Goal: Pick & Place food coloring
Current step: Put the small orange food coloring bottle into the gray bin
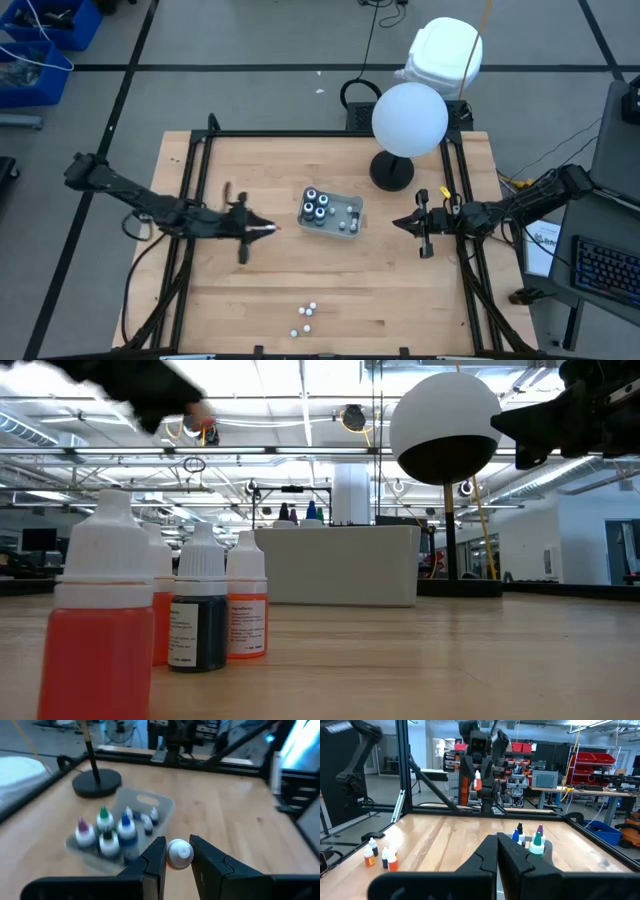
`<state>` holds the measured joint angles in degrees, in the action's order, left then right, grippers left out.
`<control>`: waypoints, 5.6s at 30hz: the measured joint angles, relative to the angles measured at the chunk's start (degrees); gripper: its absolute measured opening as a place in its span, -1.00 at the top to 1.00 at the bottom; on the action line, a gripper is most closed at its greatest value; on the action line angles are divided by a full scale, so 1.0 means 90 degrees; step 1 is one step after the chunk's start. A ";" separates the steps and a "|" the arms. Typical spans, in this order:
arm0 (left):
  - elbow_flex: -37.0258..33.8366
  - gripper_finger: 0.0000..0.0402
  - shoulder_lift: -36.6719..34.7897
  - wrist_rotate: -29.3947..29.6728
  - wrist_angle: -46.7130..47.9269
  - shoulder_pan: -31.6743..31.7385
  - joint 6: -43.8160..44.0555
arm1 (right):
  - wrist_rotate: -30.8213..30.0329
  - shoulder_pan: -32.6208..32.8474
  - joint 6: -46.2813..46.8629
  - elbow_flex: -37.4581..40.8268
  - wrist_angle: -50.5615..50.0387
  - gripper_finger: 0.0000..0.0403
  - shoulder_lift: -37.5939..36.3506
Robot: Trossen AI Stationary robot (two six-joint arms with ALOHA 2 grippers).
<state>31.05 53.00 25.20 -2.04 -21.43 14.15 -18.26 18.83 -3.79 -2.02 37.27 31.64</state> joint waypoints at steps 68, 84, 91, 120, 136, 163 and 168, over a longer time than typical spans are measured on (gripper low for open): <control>0.6376 0.62 0.7130 -0.2759 0.2294 0.2688 -0.3220 | 0.0034 0.0000 -0.0329 0.0000 0.0268 1.00 -0.0002; 0.6382 0.62 0.7807 -0.2461 0.2176 0.2669 -0.3080 | 0.0036 0.0000 -0.0350 -0.0001 0.0286 1.00 -0.0002; 0.6382 0.52 0.7806 -0.2464 0.2140 0.2674 -0.2899 | 0.0036 0.0000 -0.0350 0.0000 0.0265 1.00 -0.0002; 0.3946 0.94 0.0072 -0.0744 0.5390 0.1027 -0.0697 | 0.0038 0.0002 0.0026 0.0000 0.0145 1.00 0.0007; -0.1816 0.96 -0.3142 -0.0794 0.1019 0.0013 -0.0806 | 0.0063 0.0005 0.0264 -0.0194 0.0428 1.00 0.0818; -0.3068 0.97 -0.5444 -0.0812 -0.0117 -0.0260 -0.1468 | 0.0558 0.0012 -0.0159 -0.2263 0.0814 1.00 0.4026; -0.3383 0.82 -0.5410 -0.0790 -0.0695 -0.0260 -0.1769 | 0.1162 0.0048 -0.0159 -0.3498 0.0424 1.00 0.5255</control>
<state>0.60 4.31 18.09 -8.29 -23.77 -1.77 -7.80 19.26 -5.21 -33.50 41.09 78.93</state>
